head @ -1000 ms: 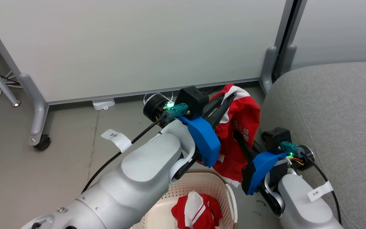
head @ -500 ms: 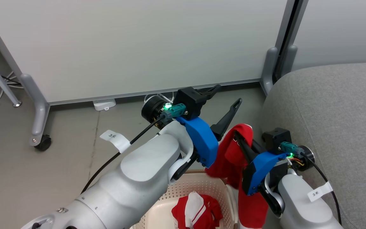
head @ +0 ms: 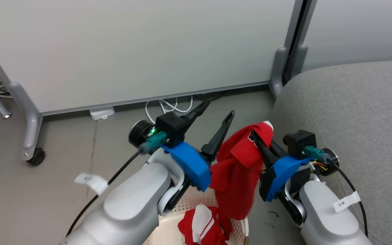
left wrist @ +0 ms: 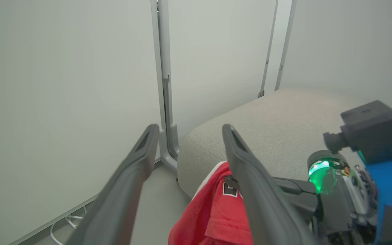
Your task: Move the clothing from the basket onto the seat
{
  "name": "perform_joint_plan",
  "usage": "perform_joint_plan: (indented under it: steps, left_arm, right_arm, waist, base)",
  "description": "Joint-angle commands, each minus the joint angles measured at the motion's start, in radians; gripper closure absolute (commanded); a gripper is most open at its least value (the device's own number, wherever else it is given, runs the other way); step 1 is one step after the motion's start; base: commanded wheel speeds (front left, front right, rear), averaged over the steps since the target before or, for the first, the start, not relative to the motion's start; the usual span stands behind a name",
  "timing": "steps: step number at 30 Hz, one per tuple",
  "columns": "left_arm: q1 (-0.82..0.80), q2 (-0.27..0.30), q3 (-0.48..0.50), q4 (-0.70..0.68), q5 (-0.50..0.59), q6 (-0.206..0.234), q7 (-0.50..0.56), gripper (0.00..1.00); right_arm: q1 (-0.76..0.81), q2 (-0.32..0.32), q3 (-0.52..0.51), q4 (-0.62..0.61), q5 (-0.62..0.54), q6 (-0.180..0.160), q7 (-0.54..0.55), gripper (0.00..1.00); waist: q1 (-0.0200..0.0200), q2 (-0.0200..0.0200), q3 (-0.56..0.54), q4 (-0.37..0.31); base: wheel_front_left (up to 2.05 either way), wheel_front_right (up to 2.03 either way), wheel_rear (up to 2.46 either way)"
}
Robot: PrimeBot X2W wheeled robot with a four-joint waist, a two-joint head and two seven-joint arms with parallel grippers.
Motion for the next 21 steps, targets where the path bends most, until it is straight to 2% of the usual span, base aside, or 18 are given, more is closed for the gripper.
perform_joint_plan:
  steps: [1,5,11,21]
  left_arm:
    - [0.038,0.019,0.034,-0.031,0.028,0.009,-0.004,0.00]
    - [0.168,0.072,0.149,-0.158,0.139,0.034,-0.005,0.00]
    - [0.368,0.123,0.307,-0.304,0.263,0.025,-0.005,0.00]
    - [0.614,0.145,0.519,-0.423,0.389,0.006,-0.005,0.00]
  right_arm:
    - [-0.013,-0.003,0.000,-0.016,-0.011,0.000,-0.001,1.00]
    - [-0.011,-0.003,-0.006,-0.070,-0.022,0.000,0.004,1.00]
    - [0.017,-0.003,-0.014,-0.165,-0.031,0.000,0.027,1.00]
    - [0.072,-0.003,-0.012,-0.300,-0.032,0.000,0.072,1.00]
  waist:
    - [0.0001,-0.0001,0.004,-0.011]
    - [0.0001,-0.0001,0.014,-0.044]
    - [0.0001,-0.0001,0.031,-0.111]
    - [0.0001,-0.0001,0.064,-0.279]
  base:
    - [0.00,0.00,0.00]
    - [0.00,0.00,0.00]
    - [0.00,0.00,0.00]
    - [0.00,0.00,0.00]
